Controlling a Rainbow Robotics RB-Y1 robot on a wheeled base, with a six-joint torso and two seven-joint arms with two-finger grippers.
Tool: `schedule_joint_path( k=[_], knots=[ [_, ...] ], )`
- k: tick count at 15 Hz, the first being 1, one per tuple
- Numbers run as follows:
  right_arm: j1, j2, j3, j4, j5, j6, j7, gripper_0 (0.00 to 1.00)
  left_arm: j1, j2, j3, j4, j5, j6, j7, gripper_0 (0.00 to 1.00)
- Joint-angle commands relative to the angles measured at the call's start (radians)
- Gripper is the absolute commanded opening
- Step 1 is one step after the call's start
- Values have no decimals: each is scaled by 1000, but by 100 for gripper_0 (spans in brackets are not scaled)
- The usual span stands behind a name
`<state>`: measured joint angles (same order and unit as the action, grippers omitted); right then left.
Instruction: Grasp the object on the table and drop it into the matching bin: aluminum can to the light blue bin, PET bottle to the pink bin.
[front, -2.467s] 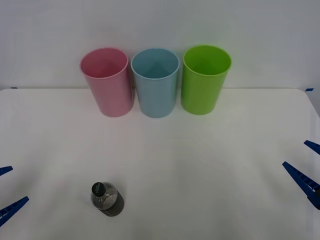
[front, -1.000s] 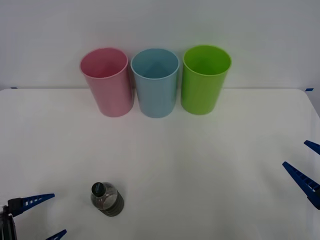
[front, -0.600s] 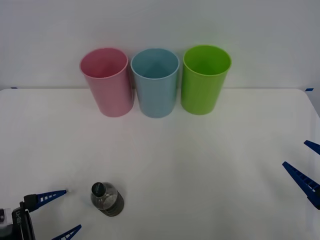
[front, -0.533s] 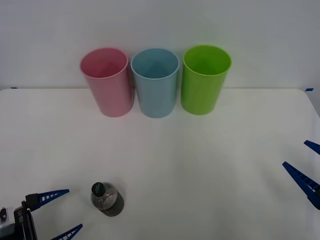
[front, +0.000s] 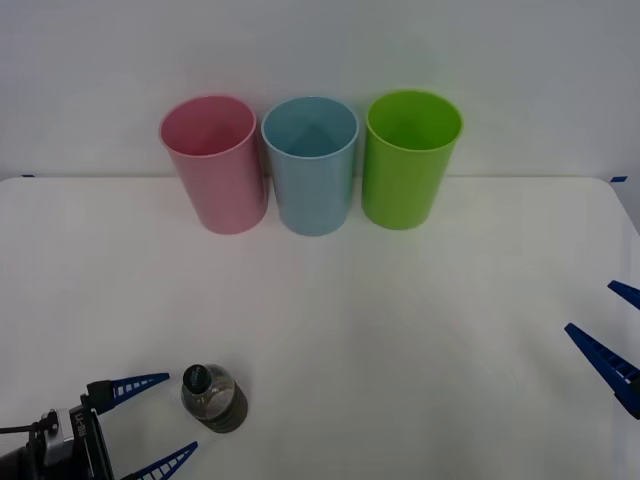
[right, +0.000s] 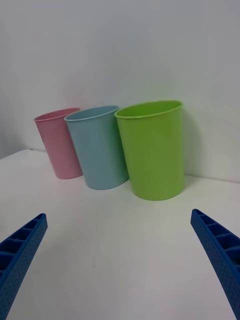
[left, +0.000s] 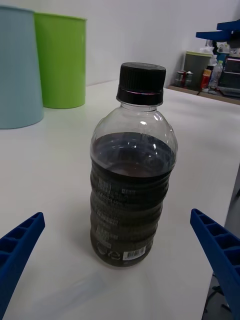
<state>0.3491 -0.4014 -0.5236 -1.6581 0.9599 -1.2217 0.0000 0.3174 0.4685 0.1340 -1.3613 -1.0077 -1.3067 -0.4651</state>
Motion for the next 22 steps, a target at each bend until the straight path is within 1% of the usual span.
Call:
schedule_joint_path(
  k=[1, 2, 5, 7, 12, 14, 18, 19, 20, 21, 22],
  knots=[
    [0, 0, 0, 0, 0, 0, 0, 100, -20, -28, -1, 1, -40, 0, -1, 100],
    [0, 0, 0, 0, 0, 0, 0, 100, -24, -36, -1, 1, -43, 1, -1, 100],
    [0, 0, 0, 0, 0, 0, 0, 100, -41, -88, 2, 1, -88, 1, -3, 100],
    [0, 0, 0, 0, 0, 0, 0, 100, -54, -123, 13, 1, -130, 1, -3, 100],
    [0, 0, 0, 0, 0, 0, 0, 100, -83, -185, 16, 1, -192, 17, -6, 100],
    [0, 0, 0, 0, 0, 0, 0, 100, -87, -199, 18, 1, -209, 18, -6, 100],
    [0, 0, 0, 0, 0, 0, 0, 100, -97, -199, 18, 1, -215, 18, -3, 100],
    [0, 0, 0, 0, 0, 0, 0, 100, -97, -199, 18, 1, -215, 18, -1, 85],
    [0, 0, 0, 0, 0, 0, 0, 100, -97, -199, 19, 1, -215, 18, -1, 61],
    [0, 0, 0, 0, 0, 0, 0, 100, -97, -199, 19, 1, -213, 18, -6, 21],
    [0, 0, 0, 0, 0, 0, 0, 100, -97, -199, 19, 1, -213, 18, -4, 0]
  ],
)
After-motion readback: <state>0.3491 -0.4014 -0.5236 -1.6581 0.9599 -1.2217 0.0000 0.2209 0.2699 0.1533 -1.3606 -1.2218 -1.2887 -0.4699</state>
